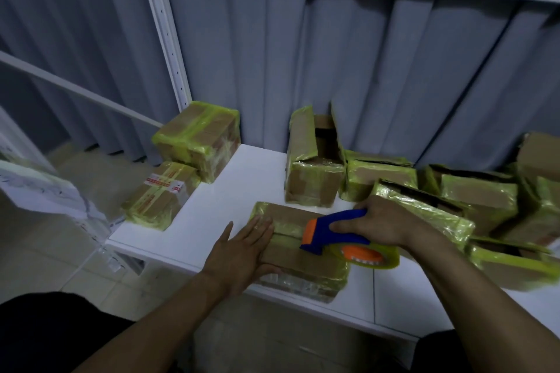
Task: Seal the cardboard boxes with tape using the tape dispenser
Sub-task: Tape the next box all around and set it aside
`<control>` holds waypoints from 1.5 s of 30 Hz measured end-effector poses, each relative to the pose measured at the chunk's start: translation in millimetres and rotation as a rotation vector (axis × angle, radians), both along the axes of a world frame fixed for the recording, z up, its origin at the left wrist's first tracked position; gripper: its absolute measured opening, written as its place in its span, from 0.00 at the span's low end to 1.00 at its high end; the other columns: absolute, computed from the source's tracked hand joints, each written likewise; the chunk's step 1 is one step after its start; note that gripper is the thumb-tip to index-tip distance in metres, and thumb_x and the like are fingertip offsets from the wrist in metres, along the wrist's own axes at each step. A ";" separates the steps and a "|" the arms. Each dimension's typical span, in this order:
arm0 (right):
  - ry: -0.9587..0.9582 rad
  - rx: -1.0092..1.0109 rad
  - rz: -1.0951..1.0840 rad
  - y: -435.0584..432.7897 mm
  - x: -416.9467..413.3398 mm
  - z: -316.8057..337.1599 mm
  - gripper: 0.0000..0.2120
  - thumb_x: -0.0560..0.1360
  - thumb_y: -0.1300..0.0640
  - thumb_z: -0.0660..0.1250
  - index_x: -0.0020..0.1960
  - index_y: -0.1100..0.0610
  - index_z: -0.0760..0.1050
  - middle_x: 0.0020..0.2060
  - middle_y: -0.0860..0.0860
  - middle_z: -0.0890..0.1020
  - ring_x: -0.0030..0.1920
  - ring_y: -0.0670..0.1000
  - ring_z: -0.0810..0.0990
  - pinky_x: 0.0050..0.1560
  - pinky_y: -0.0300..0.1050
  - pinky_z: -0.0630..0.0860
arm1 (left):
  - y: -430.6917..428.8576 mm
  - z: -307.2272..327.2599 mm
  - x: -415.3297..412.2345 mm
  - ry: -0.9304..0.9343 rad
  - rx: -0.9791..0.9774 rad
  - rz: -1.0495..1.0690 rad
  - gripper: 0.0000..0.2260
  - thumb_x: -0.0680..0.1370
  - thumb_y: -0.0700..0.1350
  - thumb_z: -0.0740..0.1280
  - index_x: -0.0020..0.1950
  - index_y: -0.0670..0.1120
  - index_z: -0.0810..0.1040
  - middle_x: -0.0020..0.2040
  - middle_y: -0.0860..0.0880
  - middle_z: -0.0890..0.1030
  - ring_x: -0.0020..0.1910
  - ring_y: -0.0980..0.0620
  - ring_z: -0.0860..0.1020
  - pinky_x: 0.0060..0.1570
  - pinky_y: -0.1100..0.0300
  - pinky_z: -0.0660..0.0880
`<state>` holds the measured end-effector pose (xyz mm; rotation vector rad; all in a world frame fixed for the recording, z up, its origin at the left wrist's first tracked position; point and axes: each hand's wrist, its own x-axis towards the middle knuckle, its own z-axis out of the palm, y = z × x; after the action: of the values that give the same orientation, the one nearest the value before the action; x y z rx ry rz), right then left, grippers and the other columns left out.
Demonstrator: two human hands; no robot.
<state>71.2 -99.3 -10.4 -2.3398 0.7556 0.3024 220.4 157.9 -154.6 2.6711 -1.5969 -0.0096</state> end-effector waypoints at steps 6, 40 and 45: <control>0.036 -0.053 0.009 13.7 13.2 -15.3 0.25 0.71 0.33 0.73 0.48 0.56 0.82 0.42 0.52 0.85 0.40 0.49 0.83 0.39 0.42 0.75 | 5.2 1.4 18.6 -0.080 0.047 -0.031 0.39 0.77 0.75 0.45 0.81 0.53 0.58 0.80 0.54 0.55 0.78 0.50 0.57 0.72 0.33 0.53; -0.085 0.011 -0.080 -18.1 -43.8 -19.9 0.26 0.68 0.28 0.71 0.38 0.53 0.82 0.30 0.48 0.84 0.32 0.46 0.82 0.39 0.45 0.76 | -30.9 -9.6 -4.3 -0.019 -0.061 -0.041 0.43 0.75 0.76 0.46 0.78 0.48 0.64 0.78 0.50 0.63 0.75 0.48 0.66 0.71 0.45 0.65; -0.057 -0.016 -0.077 -18.3 -40.2 -27.8 0.30 0.68 0.26 0.70 0.39 0.54 0.83 0.31 0.50 0.84 0.32 0.48 0.82 0.36 0.43 0.73 | -29.3 -10.1 -0.3 -0.005 -0.019 -0.069 0.43 0.74 0.77 0.43 0.81 0.52 0.56 0.81 0.53 0.53 0.79 0.51 0.53 0.76 0.49 0.53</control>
<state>31.0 -117.6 -38.3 -2.3174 0.8212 0.1955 220.0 128.6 -164.7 2.6026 -1.6811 0.0104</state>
